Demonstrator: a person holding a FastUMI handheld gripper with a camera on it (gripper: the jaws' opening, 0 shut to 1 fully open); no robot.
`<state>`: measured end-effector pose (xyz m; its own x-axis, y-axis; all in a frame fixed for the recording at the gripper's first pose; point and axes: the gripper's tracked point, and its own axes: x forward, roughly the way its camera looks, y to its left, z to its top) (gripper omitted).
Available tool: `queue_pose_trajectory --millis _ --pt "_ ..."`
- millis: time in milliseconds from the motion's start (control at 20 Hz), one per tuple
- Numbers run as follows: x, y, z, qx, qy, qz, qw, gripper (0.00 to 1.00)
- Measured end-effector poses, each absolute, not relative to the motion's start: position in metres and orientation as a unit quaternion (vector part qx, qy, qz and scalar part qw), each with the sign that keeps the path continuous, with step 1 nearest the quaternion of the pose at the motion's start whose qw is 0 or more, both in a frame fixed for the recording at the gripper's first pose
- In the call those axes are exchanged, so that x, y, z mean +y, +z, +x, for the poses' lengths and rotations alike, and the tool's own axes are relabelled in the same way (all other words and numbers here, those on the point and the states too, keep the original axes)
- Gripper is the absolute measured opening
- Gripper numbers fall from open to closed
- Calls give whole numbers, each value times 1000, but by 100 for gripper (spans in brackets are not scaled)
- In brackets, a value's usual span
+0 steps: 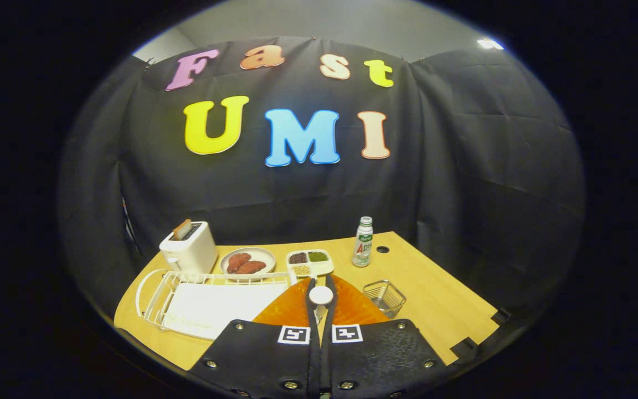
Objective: Take the plate from the dish rack, then take the spoon from the basket and place it into the plate.
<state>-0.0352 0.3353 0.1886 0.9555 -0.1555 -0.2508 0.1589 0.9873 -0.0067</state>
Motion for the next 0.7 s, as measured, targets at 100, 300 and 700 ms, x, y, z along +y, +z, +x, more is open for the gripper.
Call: queue_pose_trajectory --millis 100,300,700 --pt "359 177 -46 139 -52 2 989 0" --pt "400 142 -70 170 -5 -6 985 0" --pt "436 88 -90 213 36 -24 976 0"
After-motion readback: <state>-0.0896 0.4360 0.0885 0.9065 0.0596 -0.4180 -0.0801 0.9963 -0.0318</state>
